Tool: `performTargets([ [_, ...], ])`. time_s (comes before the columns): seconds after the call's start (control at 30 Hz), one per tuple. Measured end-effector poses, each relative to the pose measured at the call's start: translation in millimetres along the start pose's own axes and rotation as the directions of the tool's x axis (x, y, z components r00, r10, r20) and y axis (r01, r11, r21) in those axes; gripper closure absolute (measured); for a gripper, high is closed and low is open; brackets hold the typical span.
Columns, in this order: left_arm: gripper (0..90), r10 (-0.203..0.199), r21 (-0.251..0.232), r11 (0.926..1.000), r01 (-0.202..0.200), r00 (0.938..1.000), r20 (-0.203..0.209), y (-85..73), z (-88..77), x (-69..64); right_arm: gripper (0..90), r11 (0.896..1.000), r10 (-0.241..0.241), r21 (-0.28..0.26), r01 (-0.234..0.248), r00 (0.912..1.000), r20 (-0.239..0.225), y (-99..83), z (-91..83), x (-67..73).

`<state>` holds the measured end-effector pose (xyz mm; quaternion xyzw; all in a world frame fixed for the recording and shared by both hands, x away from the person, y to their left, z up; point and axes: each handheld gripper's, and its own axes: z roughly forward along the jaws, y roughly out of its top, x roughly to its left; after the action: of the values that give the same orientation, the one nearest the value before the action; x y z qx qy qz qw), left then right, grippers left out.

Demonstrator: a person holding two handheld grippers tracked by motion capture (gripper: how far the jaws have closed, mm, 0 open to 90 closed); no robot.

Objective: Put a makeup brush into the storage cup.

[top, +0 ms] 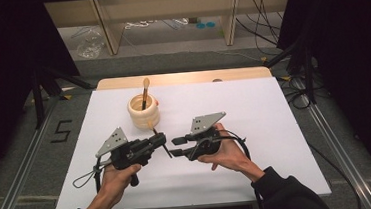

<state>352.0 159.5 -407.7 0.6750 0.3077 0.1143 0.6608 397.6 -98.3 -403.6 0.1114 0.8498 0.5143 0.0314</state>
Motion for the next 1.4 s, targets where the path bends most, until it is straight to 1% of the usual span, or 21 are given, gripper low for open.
performTargets([
  [0.17,82.8,0.022,0.006,0.9997,-0.022,0.9988,-0.043,1.2,-3.4,5.3,47.5,1.000,0.025,-0.005,-0.025,0.9984,0.051,-2.9,-9.3,-4.1],
  [0.23,82.8,0.019,0.003,0.9998,-0.019,0.9983,-0.055,1.7,-4.8,6.7,41.3,0.999,0.046,-0.025,-0.044,0.9958,0.080,-3.0,-13.7,-4.3],
  [0.33,82.8,0.029,0.002,0.9996,-0.029,0.9972,-0.069,3.0,-6.7,8.1,34.1,0.998,0.056,-0.045,-0.052,0.9930,0.104,-4.3,-18.7,-4.3],
  [0.5,82.8,0.030,0.004,0.9996,-0.030,0.9951,-0.094,3.8,-9.4,12.2,24.7,0.993,0.098,-0.084,-0.086,0.9822,0.160,-11.2,-28.5,-1.9],
  [0.53,82.7,0.027,0.001,0.9996,-0.027,0.9944,-0.102,3.9,-10.0,13.0,22.0,0.991,0.113,-0.085,-0.101,0.9807,0.159,-14.3,-29.9,-1.9],
  [0.57,82.7,0.024,0.000,0.9997,-0.025,0.9942,-0.104,4.0,-10.4,13.4,20.5,0.993,0.108,-0.071,-0.097,0.9769,0.184,-18.0,-33.2,-2.2],
  [0.67,82.7,0.027,0.000,0.9996,-0.027,0.9932,-0.113,4.5,-11.1,14.8,20.5,0.991,0.118,-0.092,-0.101,0.9718,0.204,-25.7,-41.1,-1.2],
  [0.7,82.7,0.029,0.002,0.9996,-0.029,0.9929,-0.115,4.6,-11.3,15.2,20.6,0.988,0.136,-0.099,-0.118,0.9712,0.196,-27.8,-44.0,0.0],
  [0.8,82.8,0.029,0.001,0.9996,-0.029,0.9925,-0.119,5.2,-12.2,16.3,20.4,0.985,0.144,-0.125,-0.117,0.9612,0.235,-33.2,-54.7,0.2],
  [0.83,82.7,0.035,0.004,0.9994,-0.035,0.9918,-0.123,5.6,-12.8,17.1,20.3,0.982,0.165,-0.127,-0.137,0.9571,0.239,-35.0,-57.6,1.5],
  [1.0,82.7,0.030,0.005,0.9995,-0.030,0.9883,-0.150,6.3,-14.9,22.7,19.8,0.980,0.168,-0.154,-0.128,0.9425,0.289,-44.4,-69.7,4.0],
  [1.03,82.7,0.033,0.007,0.9995,-0.032,0.9875,-0.154,6.6,-15.5,23.7,19.7,0.979,0.178,-0.153,-0.138,0.9385,0.296,-46.0,-72.5,4.8],
  [1.07,82.7,0.029,0.007,0.9996,-0.028,0.9871,-0.157,6.7,-15.7,24.1,19.7,0.974,0.194,-0.167,-0.150,0.9378,0.288,-47.8,-72.9,5.4],
  [1.1,82.7,0.035,0.008,0.9994,-0.034,0.9866,-0.159,7.0,-15.8,24.8,19.7,0.975,0.192,-0.165,-0.147,0.9328,0.305,-49.2,-75.6,6.0],
  [1.13,82.7,0.038,0.010,0.9993,-0.037,0.9859,-0.163,7.3,-15.9,25.5,19.6,0.975,0.191,-0.172,-0.143,0.9342,0.301,-50.7,-76.3,6.3],
  [1.23,82.7,0.039,0.012,0.9992,-0.037,0.9839,-0.174,8.4,-15.5,27.7,19.0,0.974,0.200,-0.171,-0.152,0.9275,0.316,-54.6,-79.4,9.3],
  [1.27,82.7,0.041,0.015,0.9991,-0.039,0.9830,-0.179,9.0,-15.5,29.2,19.0,0.973,0.198,-0.180,-0.145,0.9262,0.321,-55.9,-79.5,9.9],
  [1.3,82.7,0.040,0.017,0.9992,-0.037,0.9821,-0.184,9.5,-15.4,30.3,18.9,0.971,0.209,-0.182,-0.157,0.9270,0.312,-57.2,-79.8,11.3],
  [1.33,82.7,0.037,0.016,0.9993,-0.035,0.9814,-0.188,10.2,-15.3,31.6,18.8,0.972,0.207,-0.174,-0.157,0.9241,0.321,-57.8,-81.1,12.1],
  [1.37,82.7,0.038,0.017,0.9992,-0.035,0.9802,-0.194,11.0,-15.3,33.1,18.7,0.971,0.210,-0.173,-0.162,0.9276,0.309,-58.8,-81.3,12.5],
  [1.4,82.8,0.041,0.018,0.9991,-0.039,0.9784,-0.202,12.2,-15.2,35.0,18.5,0.972,0.212,-0.166,-0.166,0.9245,0.317,-59.5,-81.9,13.3],
])
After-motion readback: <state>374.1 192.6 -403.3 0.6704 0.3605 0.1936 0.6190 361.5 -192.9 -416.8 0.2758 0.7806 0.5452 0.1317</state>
